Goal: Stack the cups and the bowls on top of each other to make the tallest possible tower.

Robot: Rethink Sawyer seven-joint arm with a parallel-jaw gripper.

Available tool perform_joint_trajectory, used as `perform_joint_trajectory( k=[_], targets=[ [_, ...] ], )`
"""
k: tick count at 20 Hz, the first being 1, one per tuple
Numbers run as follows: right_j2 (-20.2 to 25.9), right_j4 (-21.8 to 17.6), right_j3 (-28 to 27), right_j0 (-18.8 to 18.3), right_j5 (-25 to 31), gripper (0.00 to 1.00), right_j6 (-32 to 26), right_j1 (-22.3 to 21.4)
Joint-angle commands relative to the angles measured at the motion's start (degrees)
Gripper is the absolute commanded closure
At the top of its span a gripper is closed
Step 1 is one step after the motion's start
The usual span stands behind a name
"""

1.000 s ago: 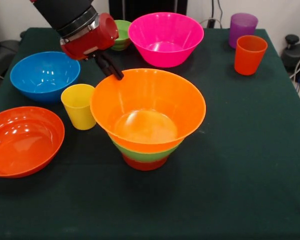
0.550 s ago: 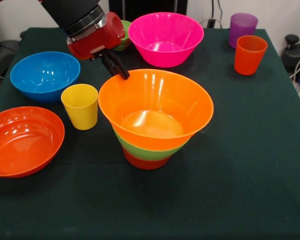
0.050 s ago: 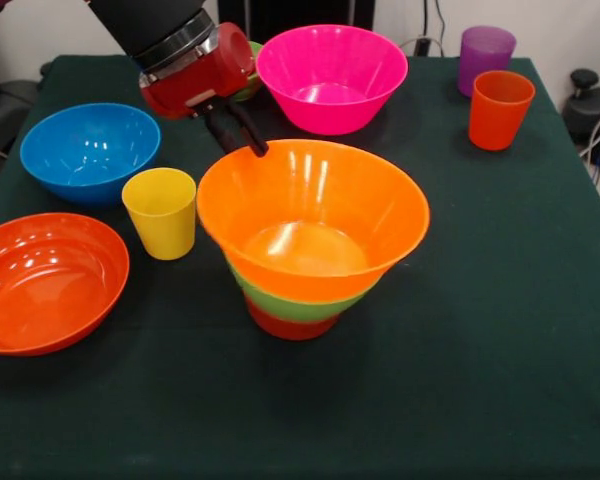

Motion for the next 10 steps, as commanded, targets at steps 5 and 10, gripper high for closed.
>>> perform_joint_trajectory(
  k=[5, 10],
  targets=[
    [-2.46, -3.87, 2.32, 3.61, -2.44, 0.00, -6.37, -0.32],
    [-1.97, -3.15, 1.63, 2.74, -1.12, 0.00, -7.66, -0.48]
  ],
)
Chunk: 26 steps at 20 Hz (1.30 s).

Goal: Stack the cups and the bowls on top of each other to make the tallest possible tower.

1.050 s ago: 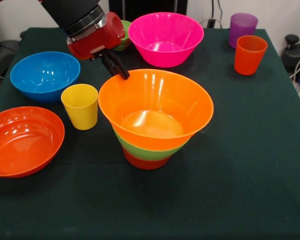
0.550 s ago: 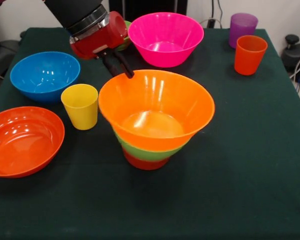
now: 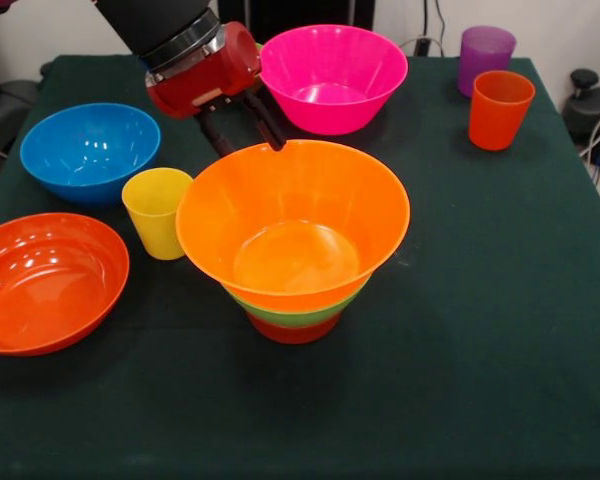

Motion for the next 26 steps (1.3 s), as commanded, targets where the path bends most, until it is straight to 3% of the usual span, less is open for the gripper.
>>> perform_joint_trajectory(
  k=[1, 16, 26],
  targets=[
    [-1.97, -2.86, 1.19, 2.46, -0.68, 0.00, -7.76, -0.35],
    [-0.90, -0.72, 4.00, 2.81, -0.40, 0.00, -5.12, -2.87],
    [-1.84, 0.57, 7.55, 6.28, -2.75, 0.00, 1.71, -8.68]
  ],
)
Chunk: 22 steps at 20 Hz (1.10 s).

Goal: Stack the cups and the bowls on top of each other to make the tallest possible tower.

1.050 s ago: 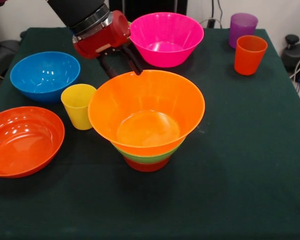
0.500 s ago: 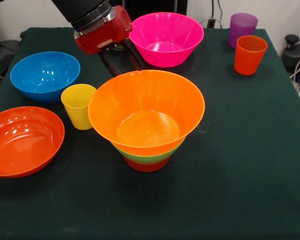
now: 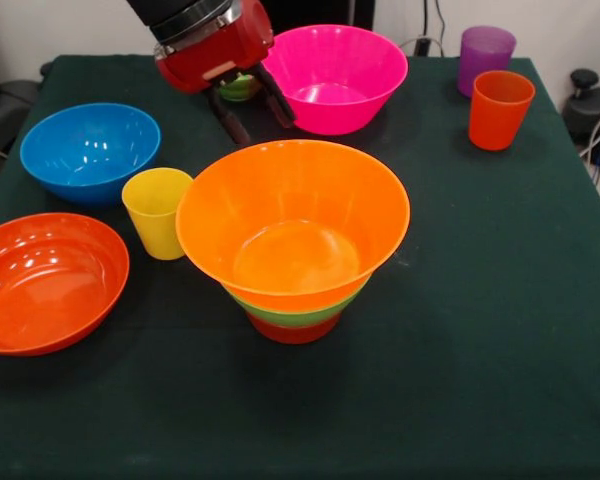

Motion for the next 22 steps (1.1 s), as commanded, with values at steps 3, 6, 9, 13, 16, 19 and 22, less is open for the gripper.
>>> perform_joint_trajectory(
  k=[3, 6, 9, 13, 16, 19, 22],
  targets=[
    [-2.92, -0.85, 5.77, 5.46, -4.34, 0.00, 3.50, -4.74],
    [-3.19, -0.87, 8.80, 5.39, -5.87, 0.00, 5.32, -7.69],
    [-3.44, -0.16, 11.40, 5.45, -7.10, 0.00, 6.58, -10.01],
    [-4.44, 0.10, 14.54, 6.63, -9.28, 0.00, 8.17, -12.83],
    [-5.80, -0.04, 16.10, 8.13, -11.36, 0.00, 9.39, -14.37],
    [-6.51, 0.61, 17.87, 9.24, -12.77, 0.00, 10.02, -15.28],
    [-9.02, 0.52, 19.23, 11.80, -15.18, 0.00, 11.84, -16.60]
  ],
)
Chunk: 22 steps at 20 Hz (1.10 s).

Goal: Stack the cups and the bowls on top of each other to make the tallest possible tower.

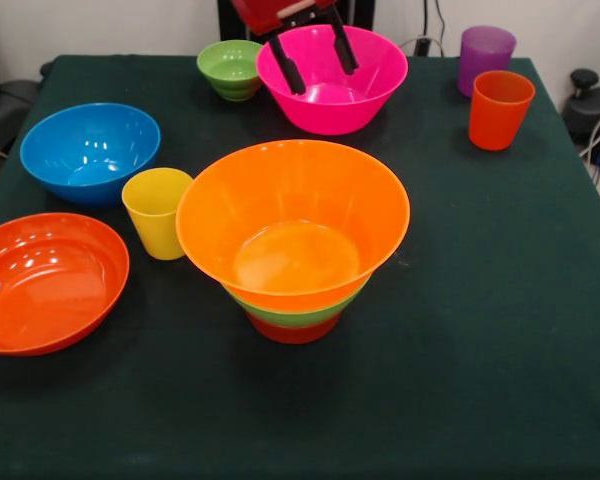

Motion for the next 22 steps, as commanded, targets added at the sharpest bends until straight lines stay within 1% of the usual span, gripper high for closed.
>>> perform_joint_trajectory(
  k=[1, 3, 5, 6, 7, 10, 11, 14, 18, 22],
  targets=[
    [-7.44, -0.20, 7.41, 6.66, -5.93, 0.00, 12.21, -3.35],
    [-8.89, 0.53, 8.45, 8.40, -7.19, 0.00, 13.47, -3.30],
    [-11.89, 0.55, 8.52, 11.79, -8.31, 0.00, 15.50, -3.93],
    [-12.58, 2.19, 8.87, 12.77, -8.07, 0.00, 16.80, -3.18],
    [-13.26, 2.63, 8.88, 14.01, -8.56, 0.00, 17.26, -3.00],
    [-17.79, 3.93, 8.35, 19.86, -11.63, 0.00, 21.78, -4.77],
    [-19.02, 4.38, 7.75, 21.72, -11.80, 0.00, 22.78, -5.55],
    [-20.32, 6.60, 5.78, 25.28, -10.10, 0.00, 23.61, -8.78],
    [-20.21, 9.21, 4.18, 27.05, -7.42, 0.00, 23.11, -11.07],
    [-20.81, 9.26, 3.80, 27.75, -9.71, 0.00, 22.72, -9.89]
  ],
)
